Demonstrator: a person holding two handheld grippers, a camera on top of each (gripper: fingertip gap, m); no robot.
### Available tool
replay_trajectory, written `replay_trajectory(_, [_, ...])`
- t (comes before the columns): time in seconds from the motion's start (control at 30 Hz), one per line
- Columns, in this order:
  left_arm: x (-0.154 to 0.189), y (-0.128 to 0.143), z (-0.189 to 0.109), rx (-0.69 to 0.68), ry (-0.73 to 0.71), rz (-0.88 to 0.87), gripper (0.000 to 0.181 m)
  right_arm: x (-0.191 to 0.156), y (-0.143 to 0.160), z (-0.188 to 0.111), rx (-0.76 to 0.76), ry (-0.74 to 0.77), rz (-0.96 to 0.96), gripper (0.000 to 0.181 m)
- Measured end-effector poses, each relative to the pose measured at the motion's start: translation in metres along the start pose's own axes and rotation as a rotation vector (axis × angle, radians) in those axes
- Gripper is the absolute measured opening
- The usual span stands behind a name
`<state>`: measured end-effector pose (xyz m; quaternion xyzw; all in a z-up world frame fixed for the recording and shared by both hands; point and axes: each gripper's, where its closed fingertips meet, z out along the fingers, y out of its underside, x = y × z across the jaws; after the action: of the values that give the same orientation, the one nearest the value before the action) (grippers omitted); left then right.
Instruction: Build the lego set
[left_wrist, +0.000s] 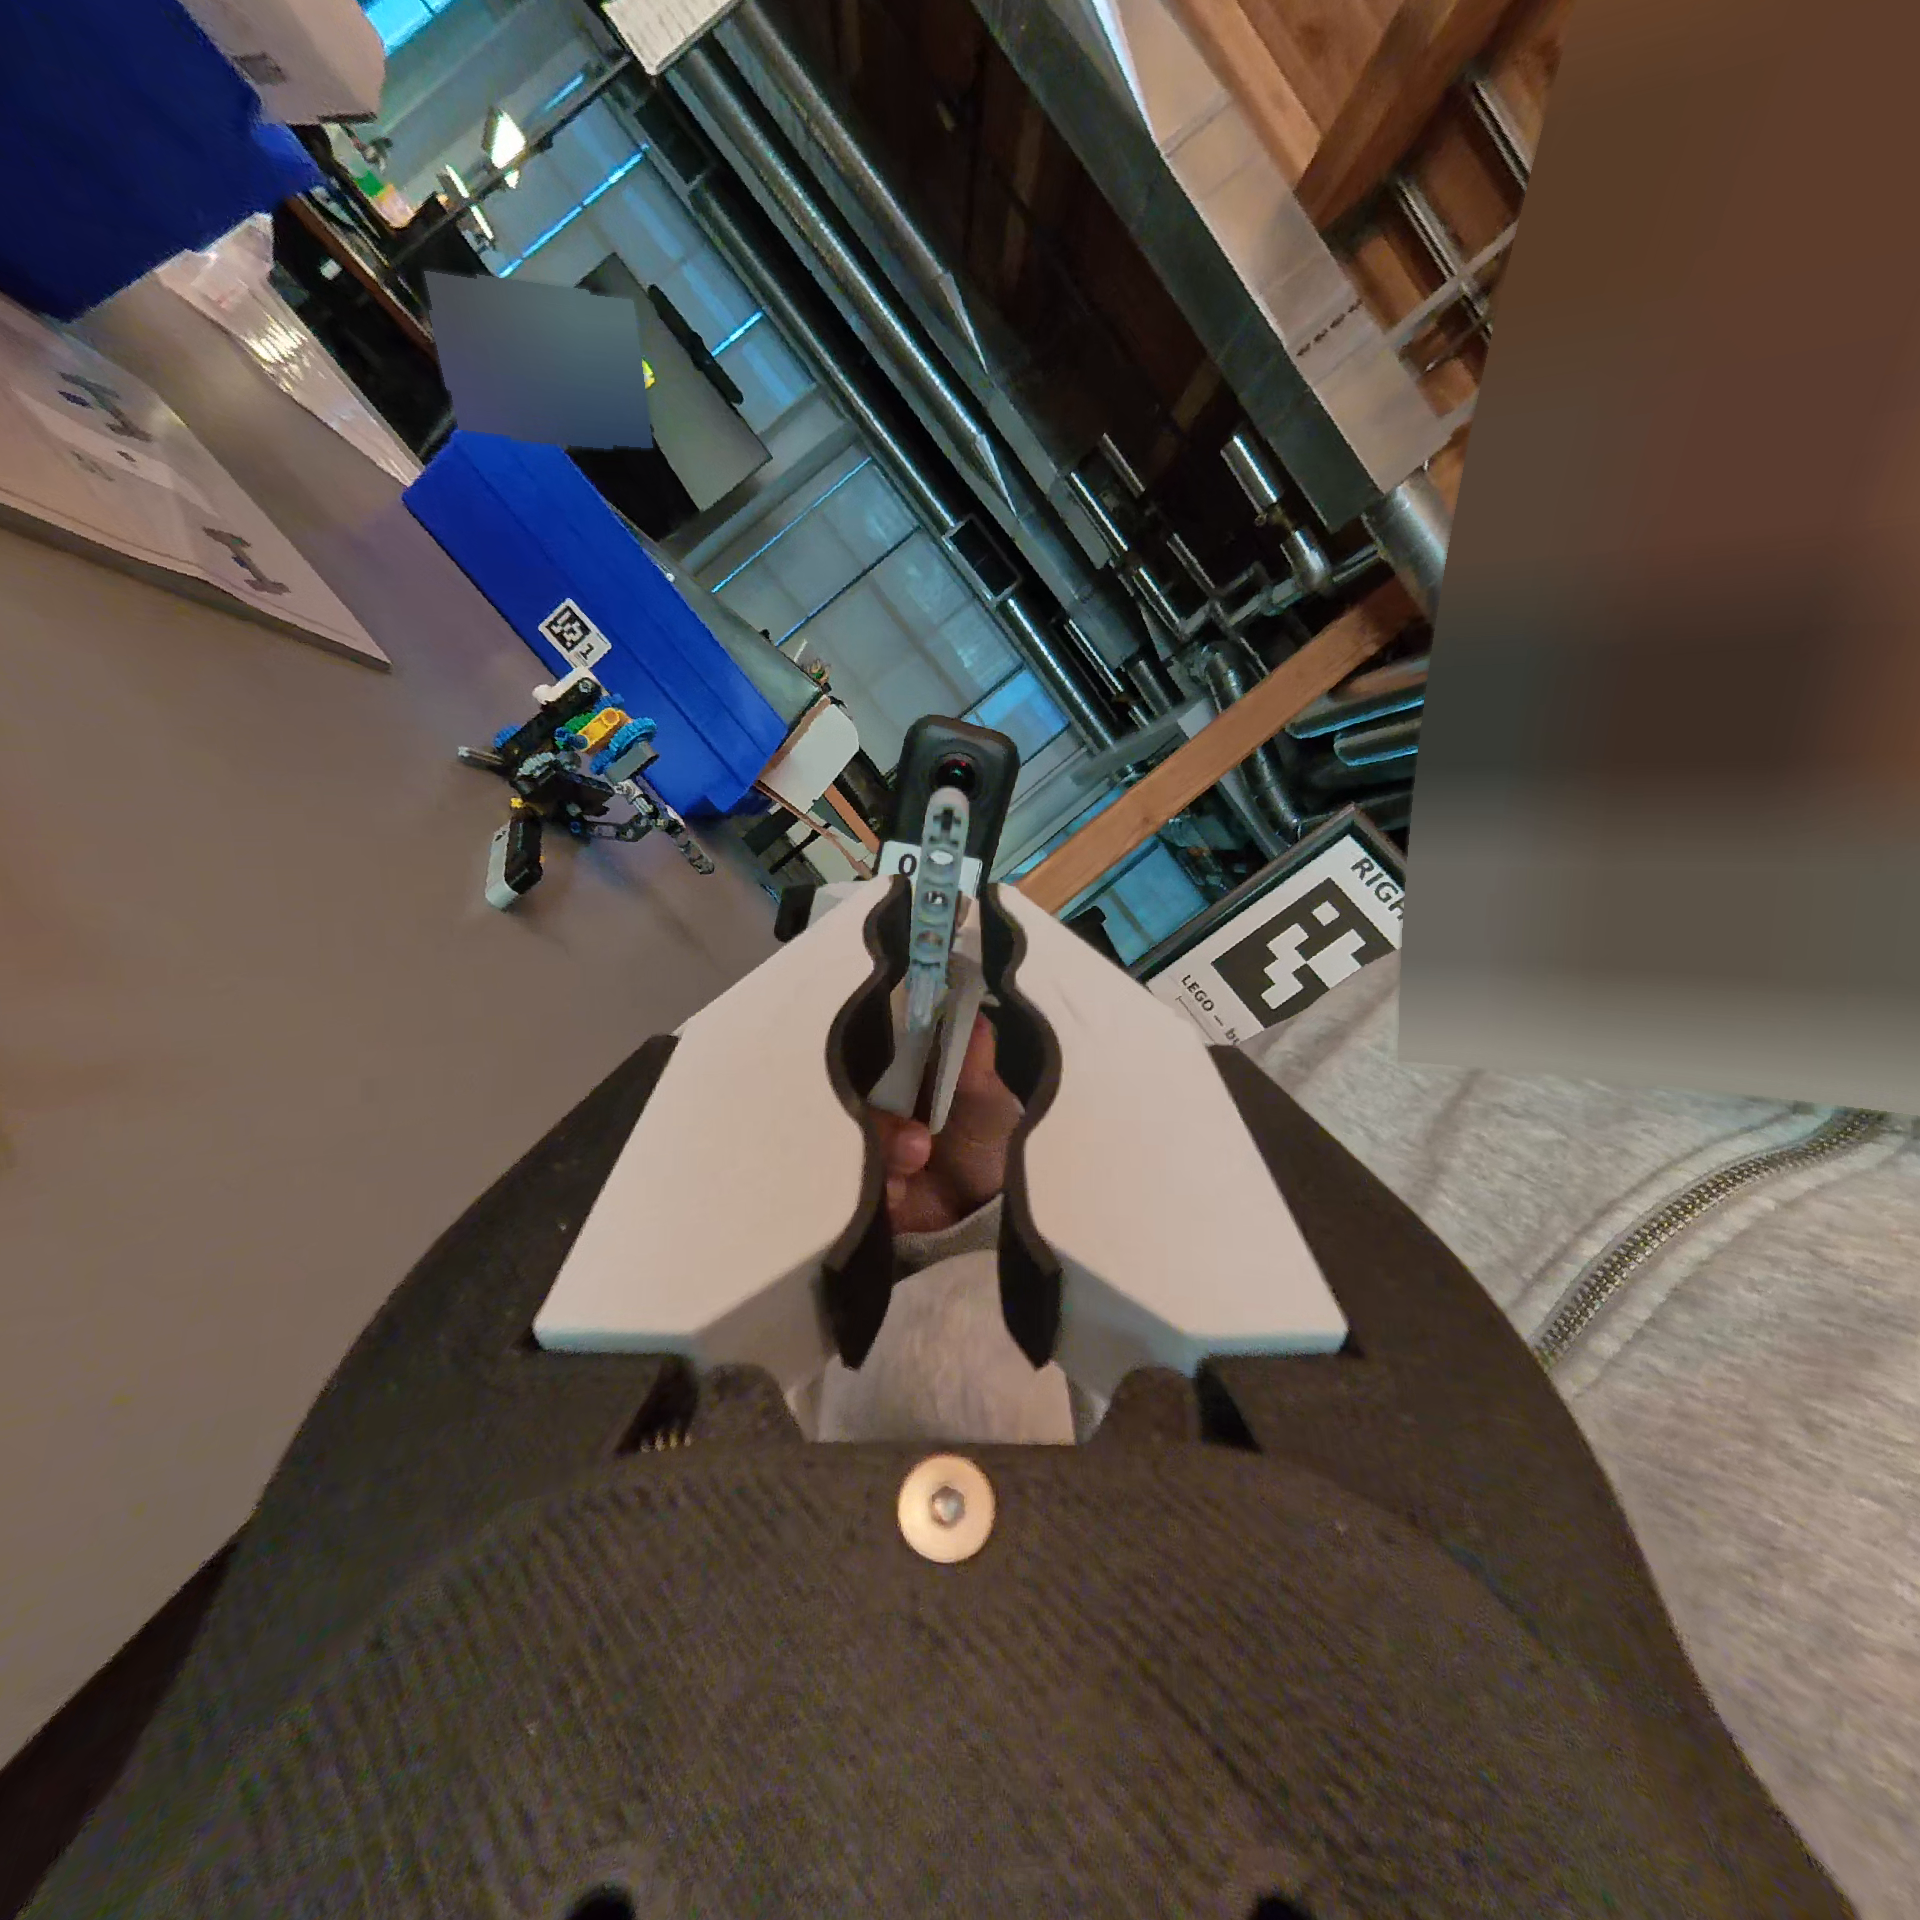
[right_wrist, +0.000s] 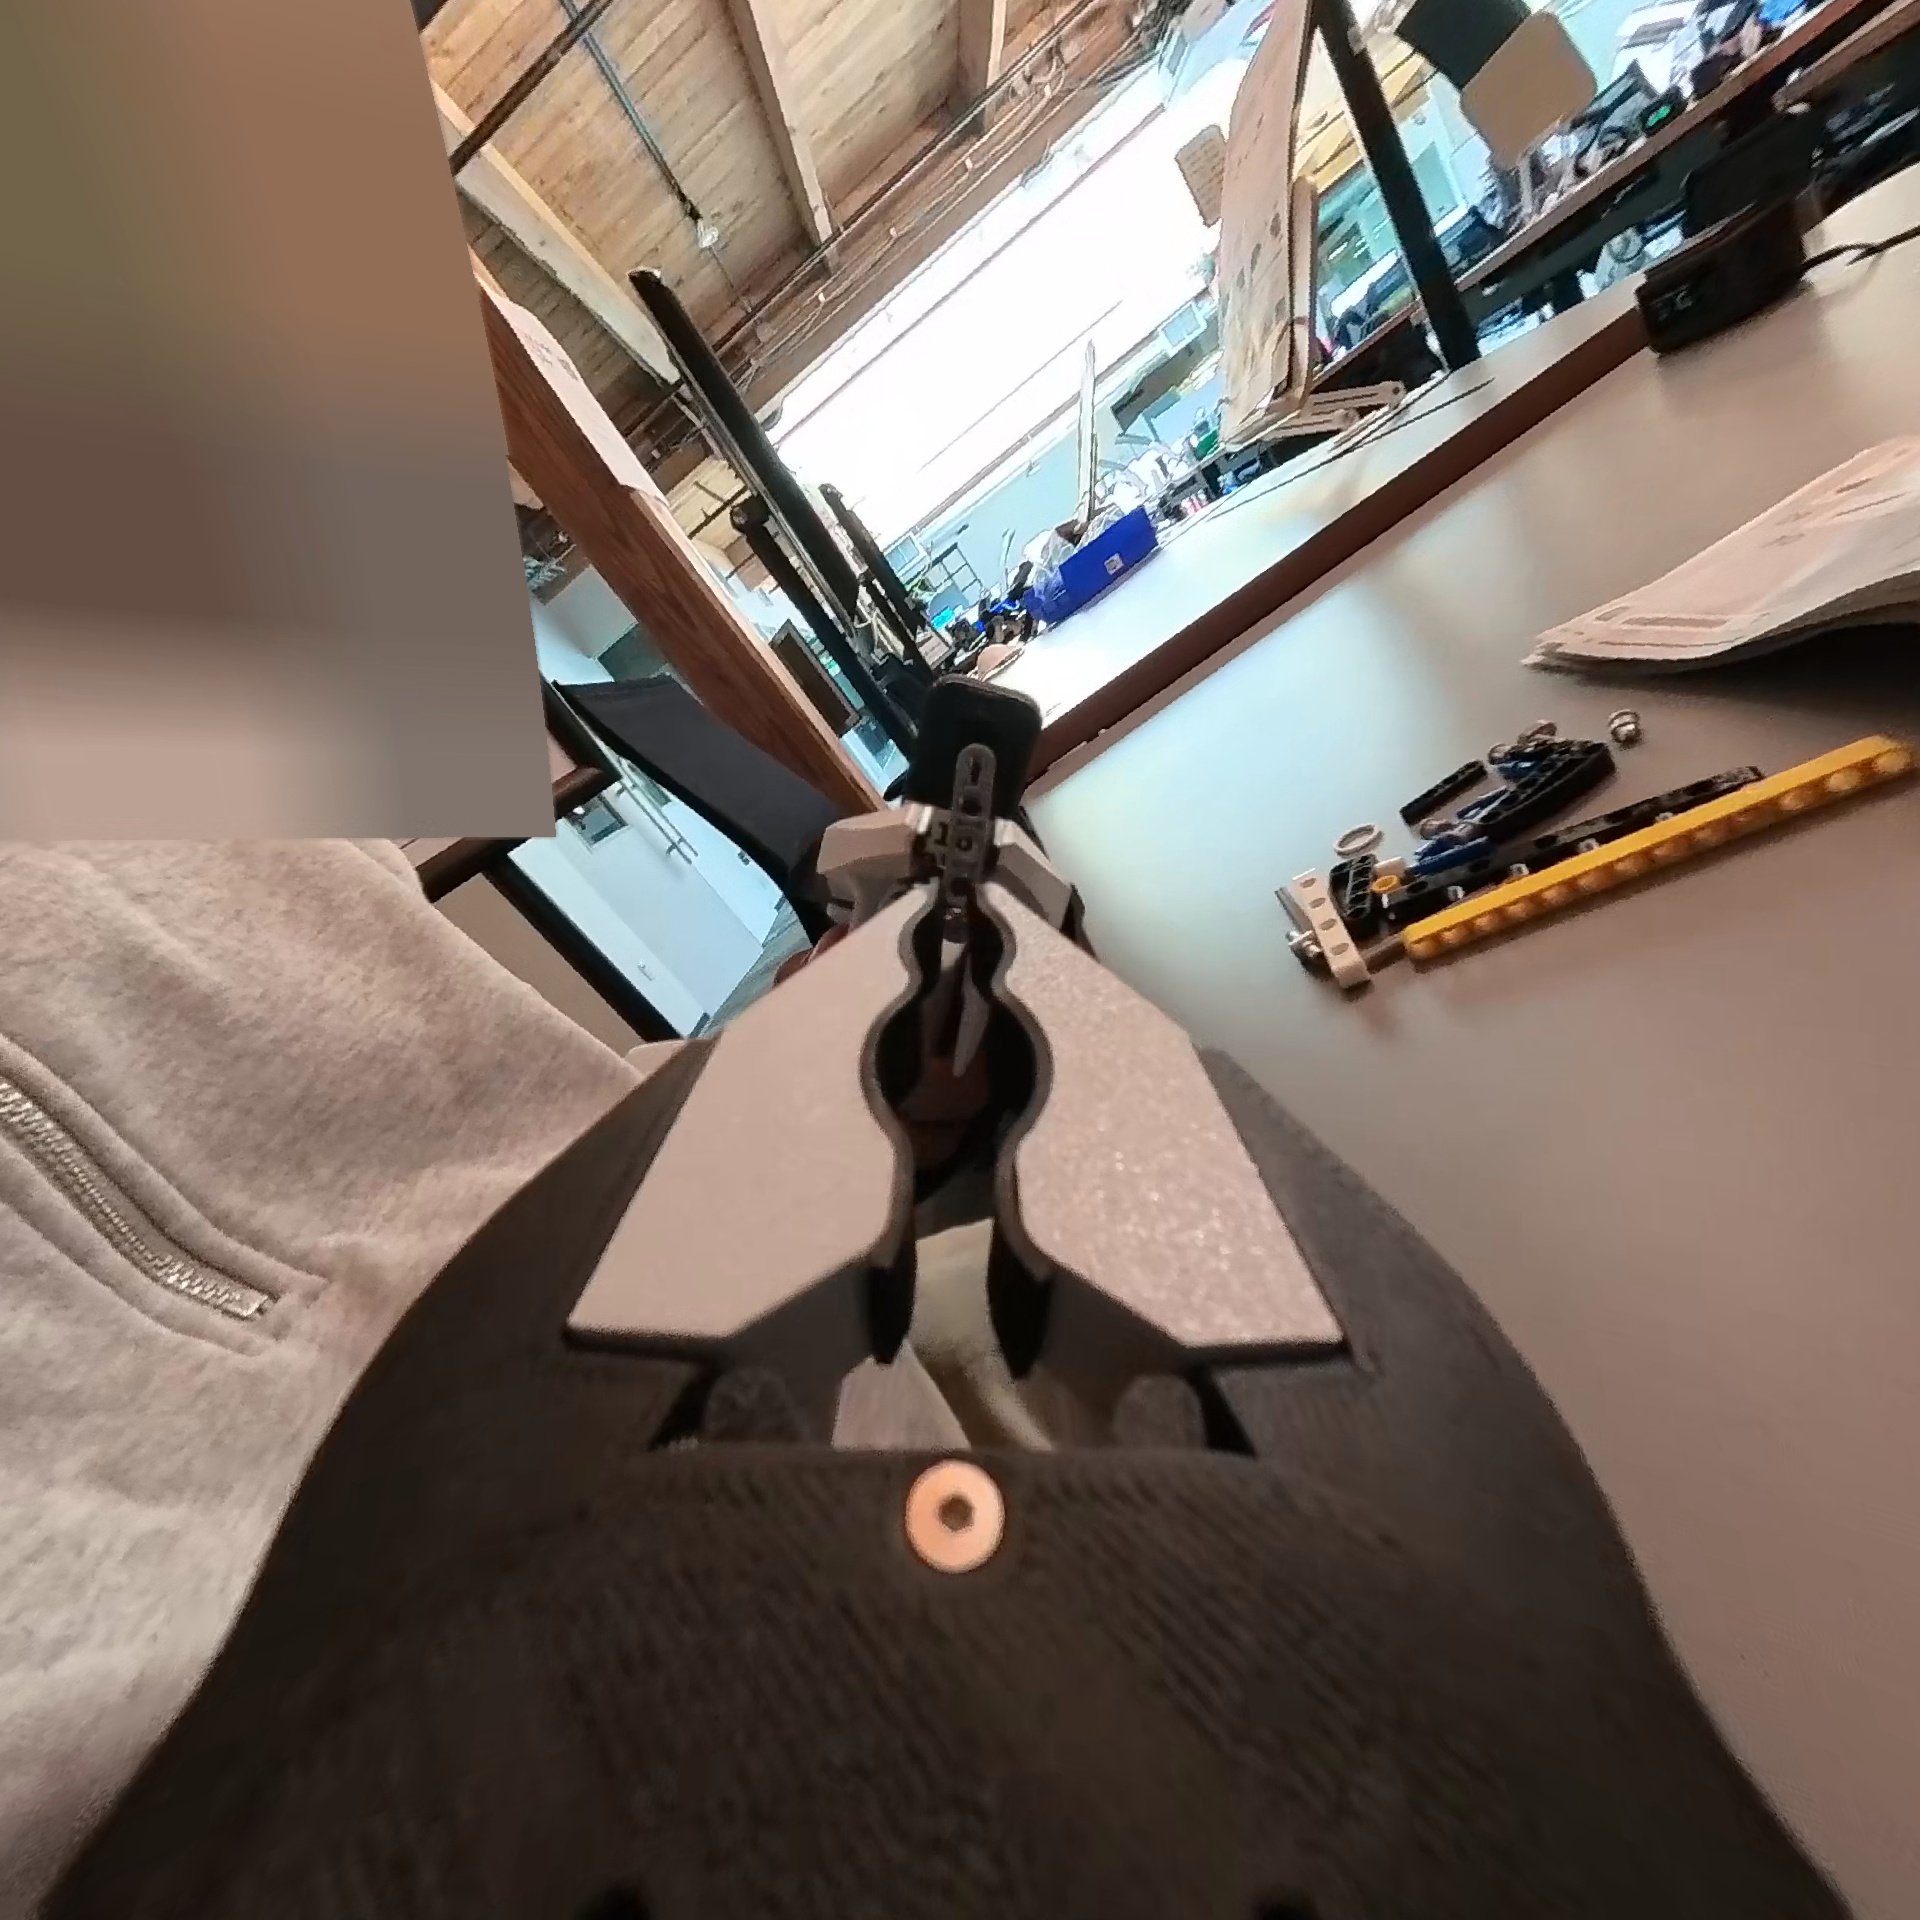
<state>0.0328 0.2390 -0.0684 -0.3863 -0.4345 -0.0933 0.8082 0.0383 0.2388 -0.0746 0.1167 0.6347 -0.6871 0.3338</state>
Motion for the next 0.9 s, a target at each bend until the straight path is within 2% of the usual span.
replay_trajectory(0.03, [0.0,0.0,0.0,0.002,0.003,-0.002,0.01,0.0,0.0,0.0,0.005,0.001,-0.003,0.002])
replay_trajectory(0.3, [0.003,-0.005,-0.002,0.037,0.009,0.016,0.004,-0.005,-0.001,0.005,0.047,-0.006,0.002,0.002])
replay_trajectory(0.47, [0.007,-0.008,-0.002,0.071,0.04,-0.01,0.004,-0.008,-0.003,0.007,0.069,0.028,-0.087,0.002])
replay_trajectory(0.7, [0.008,-0.008,-0.005,0.045,0.014,0.025,0.004,-0.008,-0.002,0.01,0.062,0.027,-0.109,0.003])
replay_trajectory(0.8, [0.004,-0.023,-0.017,0.06,-0.057,0.085,0.004,0.003,-0.006,0.01,0.058,0.118,-0.178,0.04])
replay_trajectory(0.9, [-0.009,-0.051,-0.048,0.101,-0.232,0.197,0.004,0.01,-0.005,0.014,0.001,0.195,-0.295,0.04])
